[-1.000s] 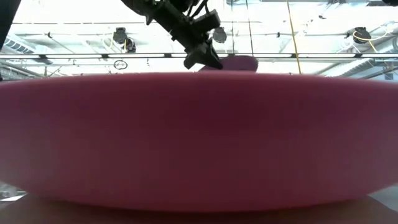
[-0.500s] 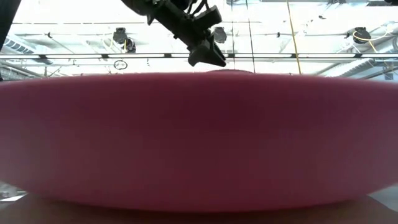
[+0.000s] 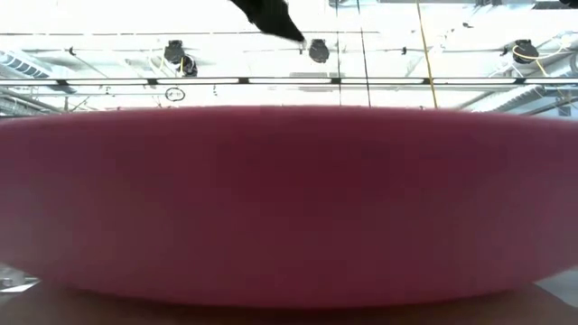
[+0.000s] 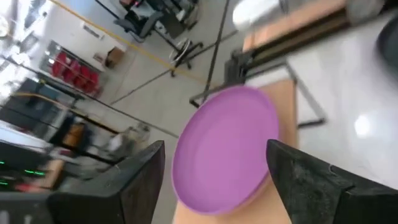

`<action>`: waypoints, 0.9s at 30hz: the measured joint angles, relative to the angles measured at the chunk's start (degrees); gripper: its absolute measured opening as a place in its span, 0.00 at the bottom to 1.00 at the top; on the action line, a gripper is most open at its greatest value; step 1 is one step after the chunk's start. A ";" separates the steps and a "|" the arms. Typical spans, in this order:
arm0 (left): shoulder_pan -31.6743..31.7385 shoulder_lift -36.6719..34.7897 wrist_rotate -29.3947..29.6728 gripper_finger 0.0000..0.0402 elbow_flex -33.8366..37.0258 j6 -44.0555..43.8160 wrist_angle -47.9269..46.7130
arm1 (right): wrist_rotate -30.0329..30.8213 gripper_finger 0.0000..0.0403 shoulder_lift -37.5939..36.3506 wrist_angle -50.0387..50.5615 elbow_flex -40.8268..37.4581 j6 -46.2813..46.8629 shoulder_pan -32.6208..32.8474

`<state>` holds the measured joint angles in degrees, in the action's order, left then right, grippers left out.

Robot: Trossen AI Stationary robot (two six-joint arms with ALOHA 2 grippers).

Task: Place and stack plates onto a shelf
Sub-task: Stack the right black plate on the purple plate

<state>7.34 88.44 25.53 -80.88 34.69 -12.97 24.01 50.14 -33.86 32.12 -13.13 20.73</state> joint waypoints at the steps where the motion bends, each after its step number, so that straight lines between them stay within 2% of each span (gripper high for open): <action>1: -0.14 -2.17 -0.53 0.70 0.33 -2.15 -1.23 | 0.04 0.24 0.03 0.08 0.00 0.85 0.00; 4: -0.22 -9.12 -5.32 0.70 4.26 -6.70 -1.44 | 0.01 0.24 0.09 -0.65 0.00 4.20 0.00; 9: 0.39 -22.71 -13.19 0.70 18.92 -12.68 6.48 | 0.00 0.24 0.16 -0.01 0.00 4.90 0.00; 16: 0.36 -37.89 -15.05 0.70 41.46 -22.35 22.22 | 0.32 0.24 0.14 -0.18 0.00 4.60 0.00; 22: 0.36 -44.86 -15.03 0.70 51.00 -28.00 26.42 | 3.38 0.24 1.11 0.53 0.34 6.63 0.02; 24: 0.36 -46.30 -15.03 0.70 52.53 -29.58 26.72 | 4.71 0.24 2.65 5.35 3.02 9.21 0.02; 27: 0.36 -46.85 -15.01 0.70 53.70 -31.65 26.71 | 7.84 0.24 6.01 20.29 9.59 13.50 0.00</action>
<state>7.70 41.59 10.52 -27.18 3.05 13.75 31.85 56.16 -13.57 41.71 0.37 20.73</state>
